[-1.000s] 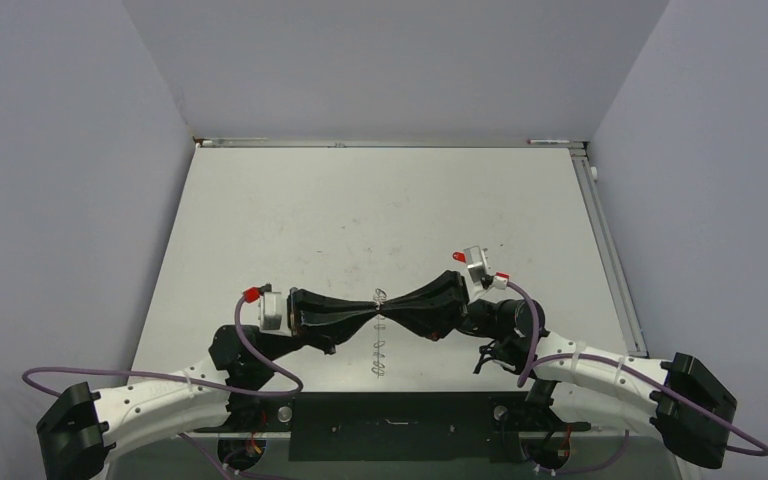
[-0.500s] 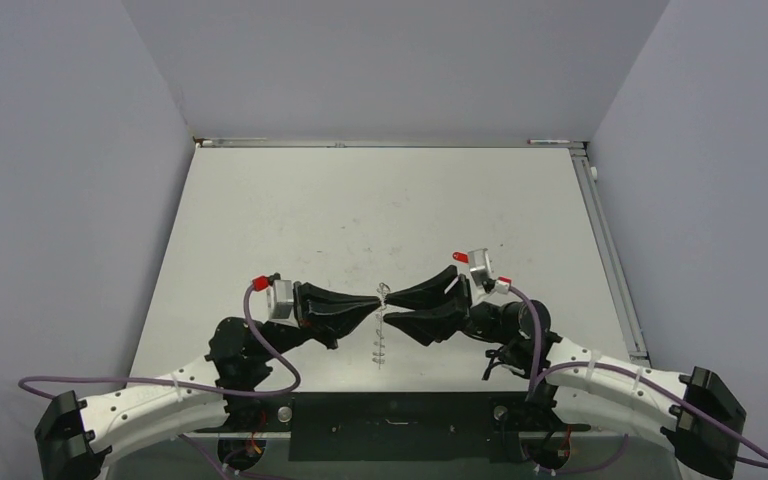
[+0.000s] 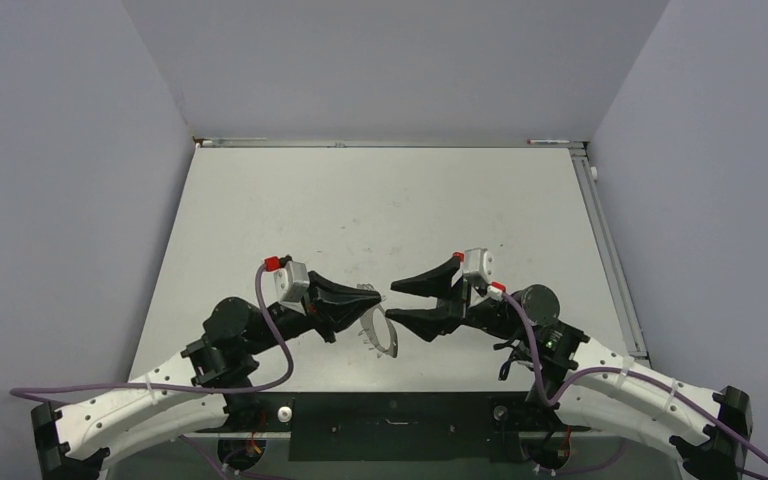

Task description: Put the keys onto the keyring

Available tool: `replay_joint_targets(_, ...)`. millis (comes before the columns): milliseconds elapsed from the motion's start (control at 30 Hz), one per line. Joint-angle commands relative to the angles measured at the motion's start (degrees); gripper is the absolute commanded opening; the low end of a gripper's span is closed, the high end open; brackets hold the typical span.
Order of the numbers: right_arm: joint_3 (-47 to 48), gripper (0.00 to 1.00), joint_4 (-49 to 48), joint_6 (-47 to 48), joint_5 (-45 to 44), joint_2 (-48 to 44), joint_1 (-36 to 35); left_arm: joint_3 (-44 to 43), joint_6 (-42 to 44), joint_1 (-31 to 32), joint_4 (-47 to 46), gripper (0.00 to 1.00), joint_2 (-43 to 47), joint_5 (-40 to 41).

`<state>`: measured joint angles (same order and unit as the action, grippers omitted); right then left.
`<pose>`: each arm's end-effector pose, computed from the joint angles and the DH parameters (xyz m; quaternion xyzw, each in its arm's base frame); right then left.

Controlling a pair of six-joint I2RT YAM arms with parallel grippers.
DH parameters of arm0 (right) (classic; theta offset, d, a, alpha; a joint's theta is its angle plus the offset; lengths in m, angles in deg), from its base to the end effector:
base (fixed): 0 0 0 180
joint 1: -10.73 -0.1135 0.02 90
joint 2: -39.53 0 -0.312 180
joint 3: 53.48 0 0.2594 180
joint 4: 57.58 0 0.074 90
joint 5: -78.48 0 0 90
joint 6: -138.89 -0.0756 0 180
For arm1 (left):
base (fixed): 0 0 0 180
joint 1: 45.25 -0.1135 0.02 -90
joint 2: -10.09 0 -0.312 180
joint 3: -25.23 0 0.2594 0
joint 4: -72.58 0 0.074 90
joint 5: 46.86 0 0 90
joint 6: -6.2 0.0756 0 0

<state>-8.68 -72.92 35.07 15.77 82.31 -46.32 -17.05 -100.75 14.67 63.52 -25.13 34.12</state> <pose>0.0715 0.1741 0.3767 -0.3887 0.4651 0.5678 0.5569 0.0726 -0.1490 0.3666 0.2779 0.5345 -0.5323 0.5948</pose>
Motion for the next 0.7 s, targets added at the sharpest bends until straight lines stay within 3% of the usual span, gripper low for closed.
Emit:
replay_joint_targets(0,3.2,0.48,6.3,6.1,2.0,0.8,-0.1,-5.9,1.6,0.3,10.6,0.0,1.7,2.0)
replay_joint_targets(300,0.8,0.48,4.8,6.8,-0.2,-0.6,0.6,-4.1,1.9,0.3,11.4,0.0,2.9,2.6)
replay_joint_targets(667,4.0,0.4,9.3,9.5,8.1,4.6,3.6,-0.6,1.3,0.3,5.3,0.0,1.0,1.9)
